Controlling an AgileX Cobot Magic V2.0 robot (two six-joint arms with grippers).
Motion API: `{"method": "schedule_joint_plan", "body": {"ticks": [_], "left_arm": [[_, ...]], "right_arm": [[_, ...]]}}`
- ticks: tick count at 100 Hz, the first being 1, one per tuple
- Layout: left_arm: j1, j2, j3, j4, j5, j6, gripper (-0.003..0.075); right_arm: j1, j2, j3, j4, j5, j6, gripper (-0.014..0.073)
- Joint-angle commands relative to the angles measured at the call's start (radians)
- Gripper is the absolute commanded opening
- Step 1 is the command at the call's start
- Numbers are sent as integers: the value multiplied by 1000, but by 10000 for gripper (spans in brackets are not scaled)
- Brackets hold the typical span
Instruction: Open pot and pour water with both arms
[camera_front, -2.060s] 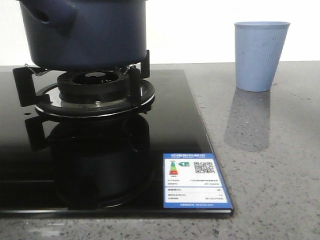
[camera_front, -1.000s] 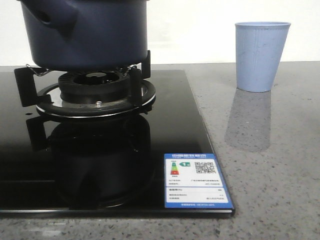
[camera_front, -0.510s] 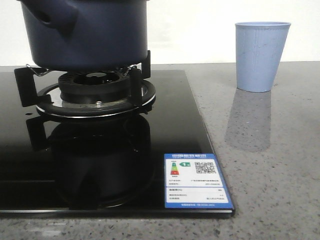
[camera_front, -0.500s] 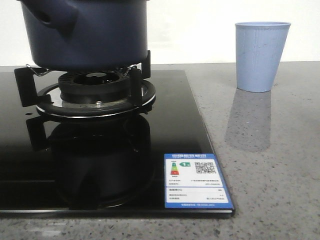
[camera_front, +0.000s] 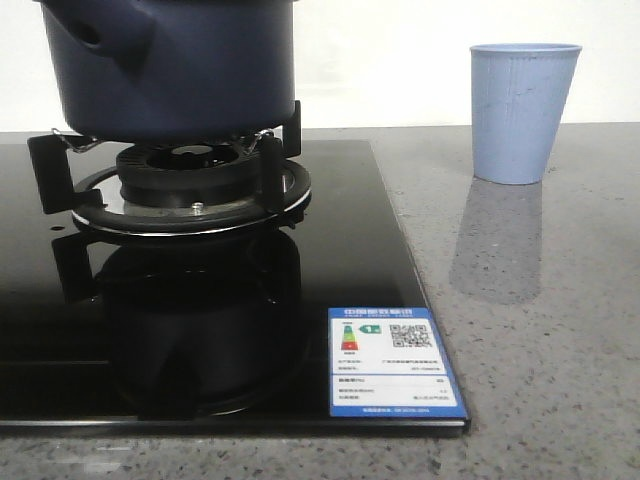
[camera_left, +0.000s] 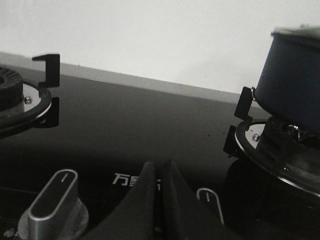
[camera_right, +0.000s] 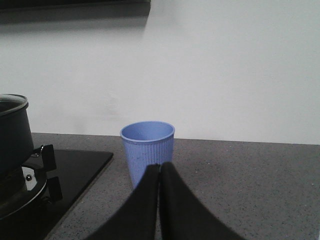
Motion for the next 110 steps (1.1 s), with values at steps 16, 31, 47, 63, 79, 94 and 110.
{"method": "schedule_joint_plan", "body": {"ticks": [16,31,47,63,79,94,110], "left_arm": [[-7,-27,33,-41,-73,-12,-19],[-7,-27,33,-41,-73,-12,-19],[-7,-27,33,-41,-73,-12,-19],[-7,-27,33,-41,-73,-12,-19],[-7,-27,33,-41,-73,-12,-19],[-7,-27,33,-41,-73,-12,-19],[-7,-27,33,-41,-73,-12,-19]], "right_arm": [[3,6,-28,-24,37,-2,-57],[3,6,-28,-24,37,-2,-57],[3,6,-28,-24,37,-2,-57],[3,6,-28,-24,37,-2,-57],[3,6,-28,-24,37,-2,-57],[3,6,-28,-24,43,-2,-57],[3,6,-23,135,68,-105,-57]]}}
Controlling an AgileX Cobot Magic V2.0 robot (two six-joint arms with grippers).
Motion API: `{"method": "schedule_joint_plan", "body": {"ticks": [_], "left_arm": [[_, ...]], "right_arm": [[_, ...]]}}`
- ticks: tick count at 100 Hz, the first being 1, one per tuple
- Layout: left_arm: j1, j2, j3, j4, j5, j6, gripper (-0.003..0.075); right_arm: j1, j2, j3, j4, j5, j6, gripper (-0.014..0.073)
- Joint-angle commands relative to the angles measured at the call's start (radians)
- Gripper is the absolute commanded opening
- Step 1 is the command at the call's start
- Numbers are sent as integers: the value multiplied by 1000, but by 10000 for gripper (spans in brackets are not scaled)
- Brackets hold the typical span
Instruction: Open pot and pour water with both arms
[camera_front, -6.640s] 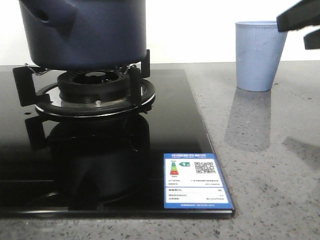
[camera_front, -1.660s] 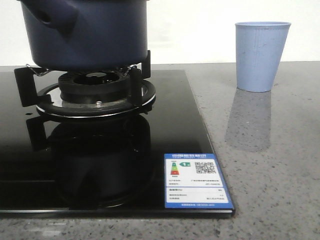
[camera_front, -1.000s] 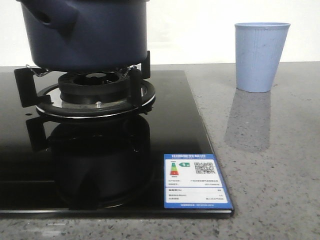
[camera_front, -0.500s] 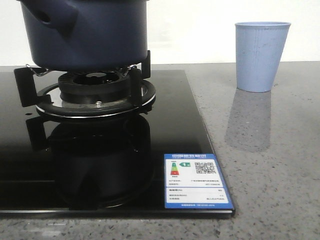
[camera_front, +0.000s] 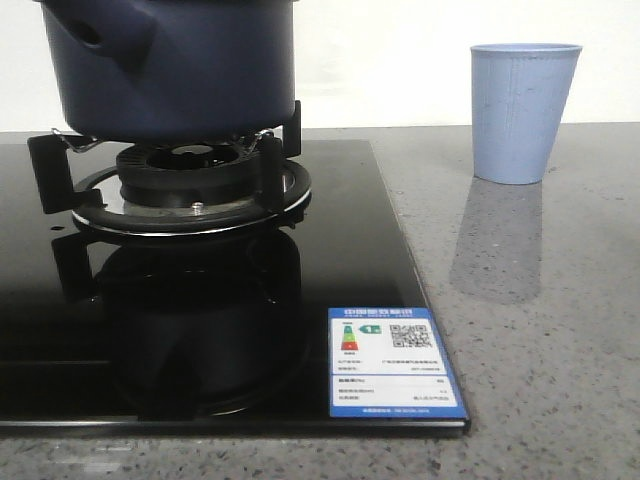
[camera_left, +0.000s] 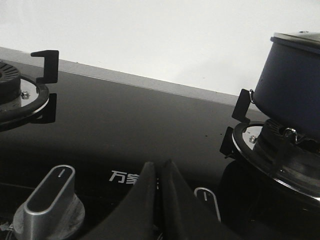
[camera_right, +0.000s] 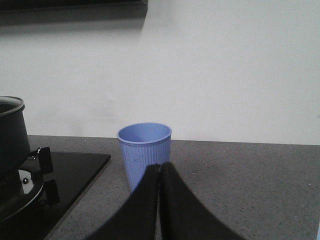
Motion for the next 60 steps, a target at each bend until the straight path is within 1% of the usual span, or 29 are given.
{"method": "schedule_joint_plan", "body": {"ticks": [1,2,3,4,5,7,8,9,10,11,12,14,15,17,19,21,25,38,46,51,55,58,60], "left_arm": [[-7,-27,33,-10,-75,-11,-19],[-7,-27,33,-10,-75,-11,-19],[-7,-27,33,-10,-75,-11,-19],[-7,-27,33,-10,-75,-11,-19],[-7,-27,33,-10,-75,-11,-19],[-7,-27,33,-10,-75,-11,-19],[-7,-27,33,-10,-75,-11,-19],[-7,-27,33,-10,-75,-11,-19],[-7,-27,33,-10,-75,-11,-19],[-7,-27,33,-10,-75,-11,-19],[-7,-27,33,-10,-75,-11,-19],[-7,-27,33,-10,-75,-11,-19],[-7,-27,33,-10,-75,-11,-19],[-7,-27,33,-10,-75,-11,-19],[-7,-27,33,-10,-75,-11,-19],[-7,-27,33,-10,-75,-11,-19],[-7,-27,33,-10,-75,-11,-19],[-7,-27,33,-10,-75,-11,-19],[-7,-27,33,-10,-75,-11,-19],[-7,-27,33,-10,-75,-11,-19],[-7,-27,33,-10,-75,-11,-19],[-7,-27,33,-10,-75,-11,-19],[-7,-27,33,-10,-75,-11,-19]], "right_arm": [[3,8,-24,165,58,-139,-57],[3,8,-22,193,60,-167,-57],[3,8,-21,253,59,-230,-57],[3,8,-20,283,59,-263,-57],[3,8,-19,348,59,-336,-57],[3,8,-14,417,59,-413,-57],[3,8,-14,491,59,-490,-57],[3,8,-9,530,61,-529,-57],[3,8,-9,612,61,-604,-57],[3,8,-7,654,61,-640,-57],[3,8,-4,737,67,-707,-57],[3,8,-1,817,80,-766,-57],[3,8,1,891,84,-817,-57],[3,8,1,980,100,-878,-57],[3,8,1,1040,119,-921,-57],[3,8,1,1068,135,-945,-57],[3,8,1,1065,154,-948,-57],[3,8,1,982,152,-948,-57],[3,8,6,936,113,-948,-57],[3,8,22,913,43,-955,-57],[7,8,39,915,3,-980,-57],[12,8,55,947,-13,-1004,-57],[17,8,66,995,-18,-1034,-57]]}}
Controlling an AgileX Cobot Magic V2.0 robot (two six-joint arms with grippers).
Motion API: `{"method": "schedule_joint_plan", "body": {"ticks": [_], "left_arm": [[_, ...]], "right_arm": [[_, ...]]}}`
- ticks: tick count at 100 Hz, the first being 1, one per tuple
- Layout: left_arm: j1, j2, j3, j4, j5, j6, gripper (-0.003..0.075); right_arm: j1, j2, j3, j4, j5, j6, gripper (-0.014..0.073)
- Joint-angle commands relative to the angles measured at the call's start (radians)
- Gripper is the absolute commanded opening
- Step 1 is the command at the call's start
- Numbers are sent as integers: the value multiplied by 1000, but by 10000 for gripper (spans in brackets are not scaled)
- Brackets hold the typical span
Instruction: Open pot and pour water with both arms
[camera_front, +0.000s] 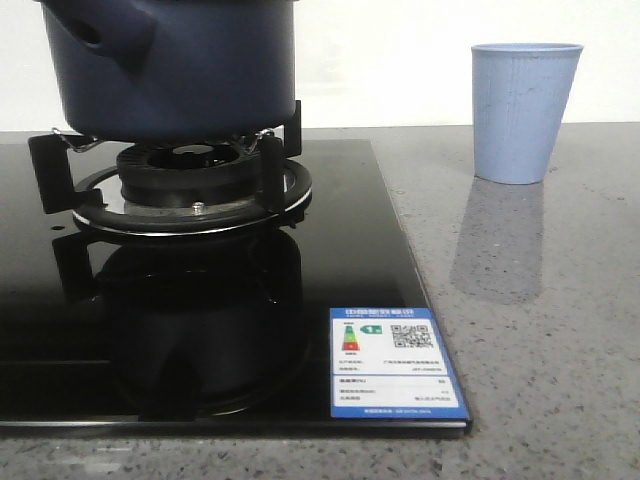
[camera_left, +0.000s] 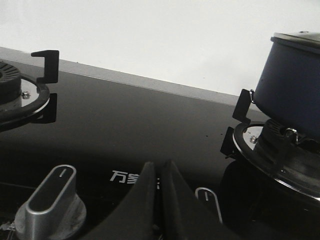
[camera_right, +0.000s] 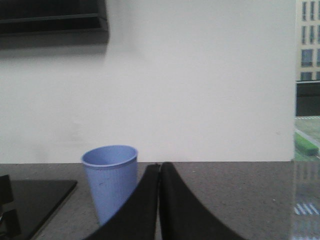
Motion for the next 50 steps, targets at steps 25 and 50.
{"method": "schedule_joint_plan", "body": {"ticks": [25,50], "left_arm": [[-7,-27,33,-10,-75,-11,-19],[-7,-27,33,-10,-75,-11,-19]], "right_arm": [[137,8,127,698,-111,-717,-57],[231,-27,230,759,-110,-789,-57]]}}
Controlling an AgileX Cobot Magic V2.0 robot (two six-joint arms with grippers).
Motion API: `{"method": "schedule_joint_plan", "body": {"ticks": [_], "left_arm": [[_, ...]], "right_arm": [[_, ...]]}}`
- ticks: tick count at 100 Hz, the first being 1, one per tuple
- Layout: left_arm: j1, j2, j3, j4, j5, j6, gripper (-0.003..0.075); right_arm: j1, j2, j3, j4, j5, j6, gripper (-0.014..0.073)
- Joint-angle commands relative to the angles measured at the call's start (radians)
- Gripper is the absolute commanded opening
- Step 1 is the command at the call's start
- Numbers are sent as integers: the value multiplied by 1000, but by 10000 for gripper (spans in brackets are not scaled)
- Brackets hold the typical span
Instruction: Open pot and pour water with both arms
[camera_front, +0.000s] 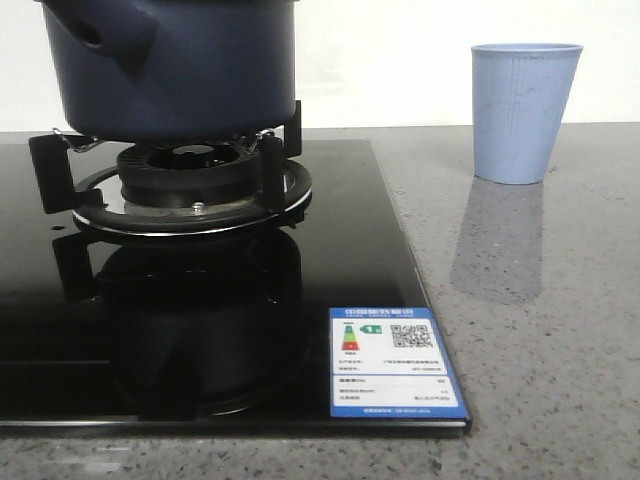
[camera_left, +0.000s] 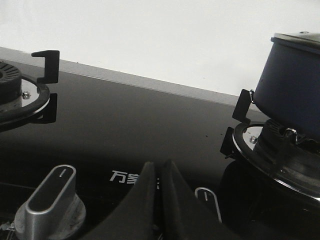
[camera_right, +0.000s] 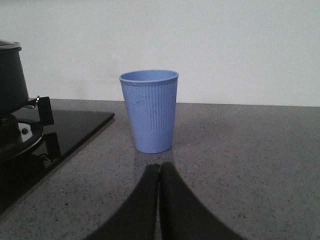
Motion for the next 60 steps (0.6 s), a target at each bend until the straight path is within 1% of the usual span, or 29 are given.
{"method": "schedule_joint_plan", "body": {"ticks": [1,11,19,24,31,39,60], "left_arm": [[-7,-27,33,-10,-75,-10,-19],[-7,-27,33,-10,-75,-10,-19],[-7,-27,33,-10,-75,-10,-19],[-7,-27,33,-10,-75,-10,-19],[-7,-27,33,-10,-75,-10,-19],[-7,-27,33,-10,-75,-10,-19],[-7,-27,33,-10,-75,-10,-19]], "right_arm": [[10,-21,28,28,-85,-33,-57],[-5,-94,26,36,84,-46,-57],[-29,-162,26,36,153,-46,-57],[-44,-195,26,36,169,-46,-57],[-63,-188,28,36,169,-46,-57],[-79,-190,28,36,202,-46,-57],[-100,-190,28,36,178,-46,-57]]}}
